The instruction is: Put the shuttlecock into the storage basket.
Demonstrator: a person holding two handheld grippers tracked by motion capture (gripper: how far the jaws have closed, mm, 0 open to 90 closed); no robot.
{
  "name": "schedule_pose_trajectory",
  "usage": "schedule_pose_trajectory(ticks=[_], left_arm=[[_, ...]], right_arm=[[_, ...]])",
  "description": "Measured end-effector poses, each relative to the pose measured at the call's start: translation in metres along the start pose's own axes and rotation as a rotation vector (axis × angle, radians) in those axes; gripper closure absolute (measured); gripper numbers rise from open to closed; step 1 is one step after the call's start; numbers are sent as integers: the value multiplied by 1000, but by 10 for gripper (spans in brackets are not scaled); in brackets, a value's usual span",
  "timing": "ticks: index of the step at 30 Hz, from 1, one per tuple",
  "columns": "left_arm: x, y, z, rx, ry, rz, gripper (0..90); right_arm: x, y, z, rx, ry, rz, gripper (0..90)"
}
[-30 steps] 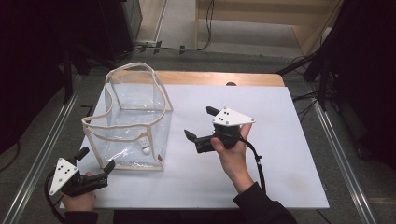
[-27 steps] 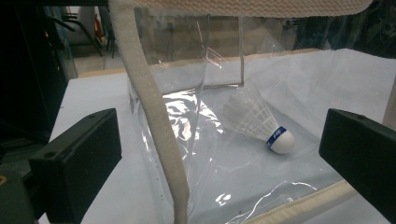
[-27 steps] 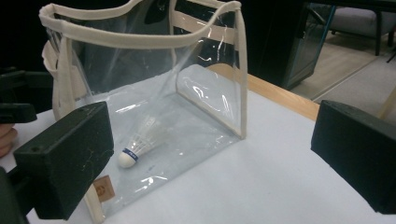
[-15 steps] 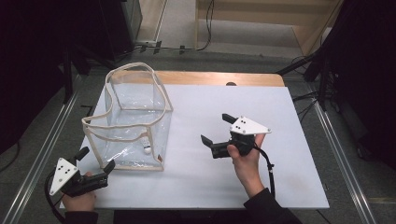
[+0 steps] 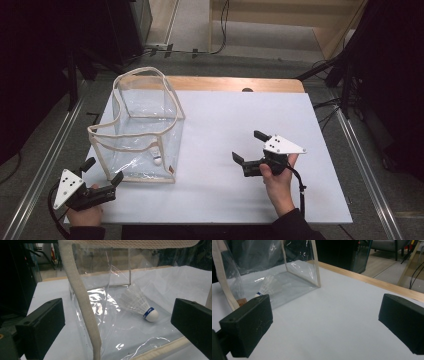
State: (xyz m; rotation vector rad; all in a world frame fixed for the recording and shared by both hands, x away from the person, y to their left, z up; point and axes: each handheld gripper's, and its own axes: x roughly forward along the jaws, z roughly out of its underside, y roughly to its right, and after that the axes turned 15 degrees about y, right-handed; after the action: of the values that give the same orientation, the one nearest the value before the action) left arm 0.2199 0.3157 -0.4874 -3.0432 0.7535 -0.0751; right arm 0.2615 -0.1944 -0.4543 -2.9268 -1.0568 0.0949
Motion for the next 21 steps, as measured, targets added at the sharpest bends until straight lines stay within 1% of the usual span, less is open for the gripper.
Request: schedule_pose_trajectory(ticks=[3,8,9,10,11,15,17,20,21], left_arm=[[0,0,0,1,-1,-1,0],[0,0,0,2,-2,-2,0],[0,0,0,2,-2,-3,0],[0,1,0,2,-2,-4,0],[0,1,0,3,-3,-4,0],[0,0,0,0,-1,-5,0],[0,0,0,-1,-1,-7,0],[0,0,0,0,-1,-6,0],[0,0,0,-1,-1,-5,0]], right_arm=[[-9,5,5,6,-1,6,0],[-24,13,13,13,-6,32,0],[-27,15,15,12,-11,40,0],[-31,17,17,22,-16,53,0],[-34,19,19,20,-16,56,0],[-50,29,26,34,-19,96,0],[-56,32,29,45,-20,106,0],[-65,38,33,37,-22,118,0],[-67,40,35,41,-25,122,0]])
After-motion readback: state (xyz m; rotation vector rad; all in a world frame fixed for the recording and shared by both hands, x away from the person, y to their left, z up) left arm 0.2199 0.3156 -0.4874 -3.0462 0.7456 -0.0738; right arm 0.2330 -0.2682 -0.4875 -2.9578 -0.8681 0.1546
